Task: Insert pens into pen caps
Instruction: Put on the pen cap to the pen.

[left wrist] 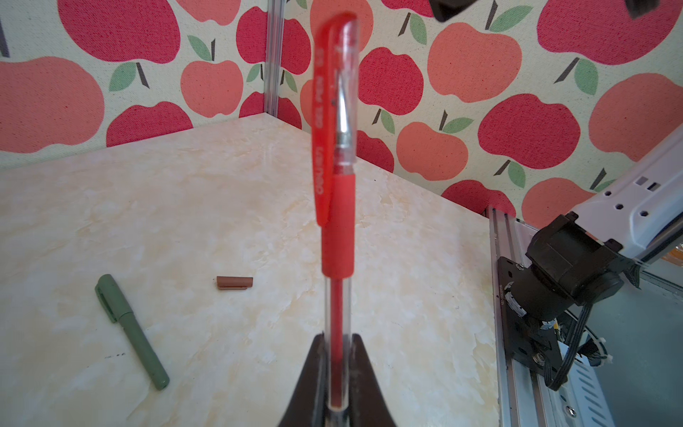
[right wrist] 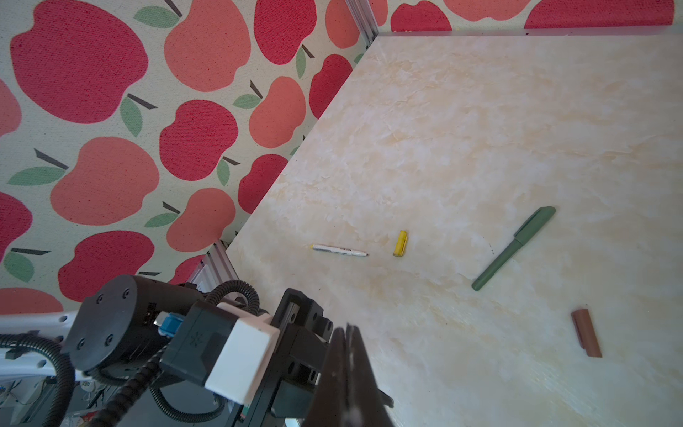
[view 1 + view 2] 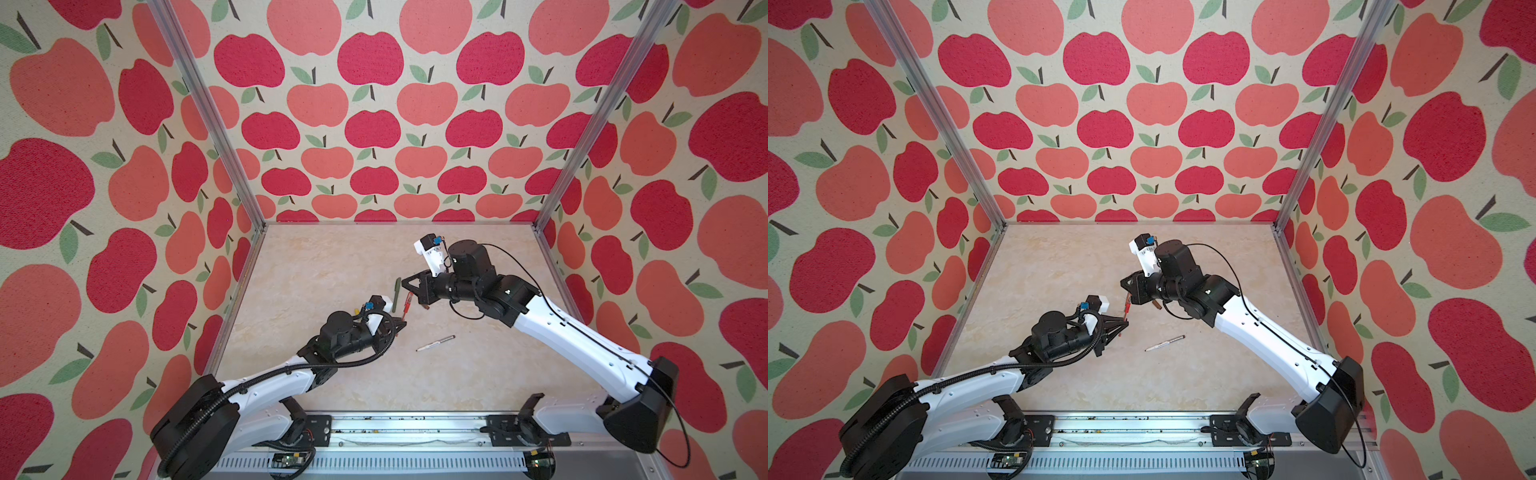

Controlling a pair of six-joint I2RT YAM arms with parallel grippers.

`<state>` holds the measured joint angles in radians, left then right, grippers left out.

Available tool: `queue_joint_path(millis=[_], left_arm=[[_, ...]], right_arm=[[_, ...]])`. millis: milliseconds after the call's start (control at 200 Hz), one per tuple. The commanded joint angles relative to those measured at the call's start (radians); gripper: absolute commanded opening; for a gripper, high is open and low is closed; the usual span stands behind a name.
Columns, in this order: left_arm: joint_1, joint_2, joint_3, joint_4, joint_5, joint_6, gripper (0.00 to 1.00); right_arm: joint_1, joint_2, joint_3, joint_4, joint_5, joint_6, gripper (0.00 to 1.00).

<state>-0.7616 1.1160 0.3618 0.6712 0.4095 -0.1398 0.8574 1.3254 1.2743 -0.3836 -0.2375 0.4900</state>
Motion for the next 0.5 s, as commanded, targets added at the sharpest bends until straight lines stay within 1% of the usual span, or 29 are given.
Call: queue_joint_path(millis=[0, 185, 210, 250, 280, 355, 440, 475, 495], left_arm=[[-0.004, 0.006, 0.032, 0.025, -0.012, -0.010, 0.00], [-0.004, 0.007, 0.033, 0.023, -0.011, -0.011, 0.00], [-0.004, 0.009, 0.031, 0.024, -0.012, -0.009, 0.00], [-0.004, 0.010, 0.028, 0.025, -0.012, -0.008, 0.00], [-0.004, 0.008, 0.026, 0.027, -0.013, -0.007, 0.00], [-0.004, 0.006, 0.022, 0.029, -0.016, -0.007, 0.00], [-0.004, -0.002, 0.019, 0.030, -0.021, -0.003, 0.00], [-0.004, -0.005, 0.017, 0.030, -0.025, 0.002, 0.00], [-0.004, -0.008, 0.017, 0.031, -0.026, 0.006, 0.00]], right_arm=[[0.006, 0.004, 0.008, 0.000, 0.013, -0.021, 0.00], [0.005, 0.003, 0.003, 0.005, 0.035, -0.027, 0.01], [0.005, 0.003, 0.007, 0.005, 0.038, -0.027, 0.09], [0.003, 0.002, 0.011, 0.006, 0.046, -0.025, 0.25], [0.003, -0.002, 0.011, 0.010, 0.047, -0.025, 0.29], [-0.003, -0.003, 0.017, 0.015, 0.045, -0.022, 0.46], [-0.013, -0.009, 0.019, 0.019, 0.036, -0.006, 0.61], [-0.019, -0.012, 0.016, 0.024, 0.032, 0.005, 0.70], [-0.023, -0.015, 0.014, 0.028, 0.029, 0.014, 0.77]])
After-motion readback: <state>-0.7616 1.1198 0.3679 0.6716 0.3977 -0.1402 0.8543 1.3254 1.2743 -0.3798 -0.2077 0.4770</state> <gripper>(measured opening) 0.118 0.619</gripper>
